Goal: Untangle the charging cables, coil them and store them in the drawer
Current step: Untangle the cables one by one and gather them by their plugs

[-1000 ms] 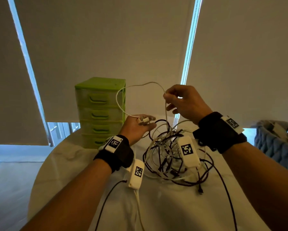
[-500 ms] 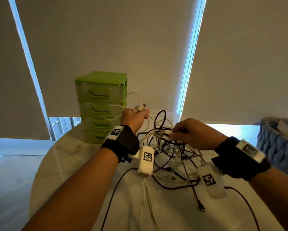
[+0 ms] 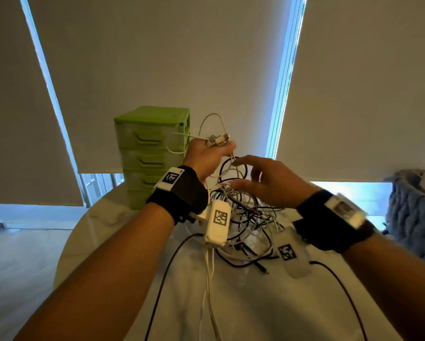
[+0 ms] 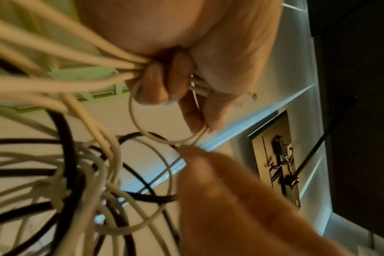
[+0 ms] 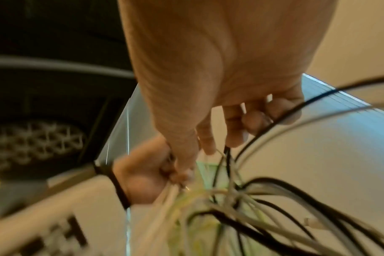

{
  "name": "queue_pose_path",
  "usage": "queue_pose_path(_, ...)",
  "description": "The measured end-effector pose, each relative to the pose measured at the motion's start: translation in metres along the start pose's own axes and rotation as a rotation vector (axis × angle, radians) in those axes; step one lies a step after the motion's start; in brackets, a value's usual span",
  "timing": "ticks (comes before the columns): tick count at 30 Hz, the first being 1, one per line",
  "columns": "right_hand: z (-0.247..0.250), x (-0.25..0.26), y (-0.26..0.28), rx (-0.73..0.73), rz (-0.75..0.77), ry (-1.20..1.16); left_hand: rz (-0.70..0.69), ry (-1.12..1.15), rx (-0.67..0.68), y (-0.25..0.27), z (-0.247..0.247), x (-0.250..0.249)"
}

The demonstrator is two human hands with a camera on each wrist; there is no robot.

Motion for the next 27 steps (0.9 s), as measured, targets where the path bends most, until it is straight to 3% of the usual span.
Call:
queue_pose_path(3, -0.004, -0.007, -0.006, -0.032, -0.018, 0.147, -0.007, 0.096, -0.130, -0.003, 0.020, 0.000)
queue_pose_path(7, 0.014, -0.012, 0.001, -0.048, 0.002, 0.246, 0.096, 0.255, -0.261, -0.008, 0.045, 0.017)
queue_pose_path(11, 0.049, -0.004, 0.014, -0.144, 0.121, 0.120, 0.185, 0.400, -0.271, -0.012, 0.045, 0.023)
queue_pose_path(14, 0.070, -0.014, 0.028, -0.254, 0.114, -0.015, 0.217, 0.403, -0.277, -0.010, 0.041, 0.025)
queue_pose_path(17, 0.061, -0.020, 0.030, -0.205, 0.077, 0.032, 0.227, 0.422, -0.206, -0.007, 0.029, 0.022)
queue_pose_path(23, 0.004, -0.020, 0.026, -0.019, -0.002, 0.093, 0.101, 0.258, 0.025, 0.009, -0.005, 0.009)
queue_pose_path(27, -0.007, -0.004, 0.013, -0.043, -0.024, 0.105, 0.016, 0.167, 0.091, 0.015, -0.008, -0.002)
Point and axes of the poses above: each hand's wrist, its own y-axis away from the middle knuckle, its own z-axis out of the back of the hand, x = y × z, the point moved 8 cm from there along -y, towards the middle knuckle, and after that the axes turned 7 degrees about z, right-handed, at the moved point
